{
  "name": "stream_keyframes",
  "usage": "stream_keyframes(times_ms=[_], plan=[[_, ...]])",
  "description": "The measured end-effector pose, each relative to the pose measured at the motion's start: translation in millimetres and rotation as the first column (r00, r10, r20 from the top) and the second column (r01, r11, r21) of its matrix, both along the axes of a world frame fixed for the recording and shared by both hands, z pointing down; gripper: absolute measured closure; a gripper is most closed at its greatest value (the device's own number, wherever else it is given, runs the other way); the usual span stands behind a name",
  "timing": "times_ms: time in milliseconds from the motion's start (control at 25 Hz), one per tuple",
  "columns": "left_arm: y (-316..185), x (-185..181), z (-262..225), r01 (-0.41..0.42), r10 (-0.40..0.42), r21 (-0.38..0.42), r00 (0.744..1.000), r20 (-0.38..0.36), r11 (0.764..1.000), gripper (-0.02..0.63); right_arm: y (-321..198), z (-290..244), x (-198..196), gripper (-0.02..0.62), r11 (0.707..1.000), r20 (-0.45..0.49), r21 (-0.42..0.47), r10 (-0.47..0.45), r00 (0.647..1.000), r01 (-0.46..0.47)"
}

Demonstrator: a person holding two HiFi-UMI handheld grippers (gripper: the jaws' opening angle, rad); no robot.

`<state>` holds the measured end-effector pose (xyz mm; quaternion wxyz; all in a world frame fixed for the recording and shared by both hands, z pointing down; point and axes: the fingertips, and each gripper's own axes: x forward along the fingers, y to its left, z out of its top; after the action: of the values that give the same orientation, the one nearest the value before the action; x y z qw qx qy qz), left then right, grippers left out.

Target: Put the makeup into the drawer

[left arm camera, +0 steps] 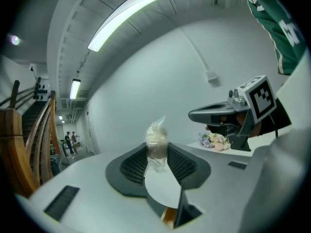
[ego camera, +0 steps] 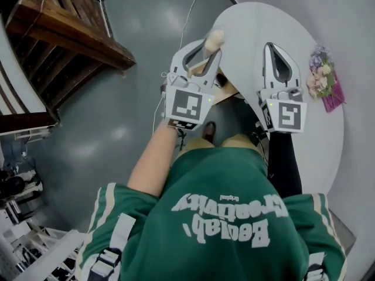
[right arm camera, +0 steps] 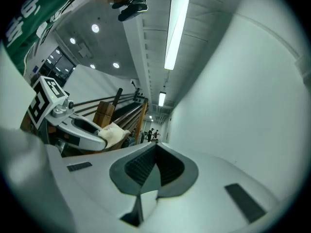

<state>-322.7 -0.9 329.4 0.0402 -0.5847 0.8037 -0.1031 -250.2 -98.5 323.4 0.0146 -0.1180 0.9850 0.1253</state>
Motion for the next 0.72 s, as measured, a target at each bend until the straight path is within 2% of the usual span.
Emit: stream_keyframes(times_ms=[160, 360, 560, 720], plan=[[-7, 3, 67, -0.029, 0.023, -0.135, 0.999, -0.046, 0.990, 0.469, 5, 6, -4, 0.586, 1.000, -0.026, 0.004, -0.015, 1.000, 0.015], [-4, 9, 169, -0.069, 0.015, -0.316, 0.985, -0.171, 0.946, 0.469, 4, 15, -3, 0.586, 1.000, -0.041, 0.004, -0.019, 0.999, 0.020], [11, 26, 258, -0.140, 0.005, -0.497, 0.965, -0.263, 0.856, 0.469, 2, 15, 1, 0.586, 1.000, -0.052, 0.000, -0.013, 0.999, 0.013], [25, 36, 308, -0.184, -0.033, -0.585, 0.940, -0.340, 0.790, 0.469, 0, 12, 4, 0.586, 1.000, -0.059, 0.006, -0.007, 0.998, 0.007]])
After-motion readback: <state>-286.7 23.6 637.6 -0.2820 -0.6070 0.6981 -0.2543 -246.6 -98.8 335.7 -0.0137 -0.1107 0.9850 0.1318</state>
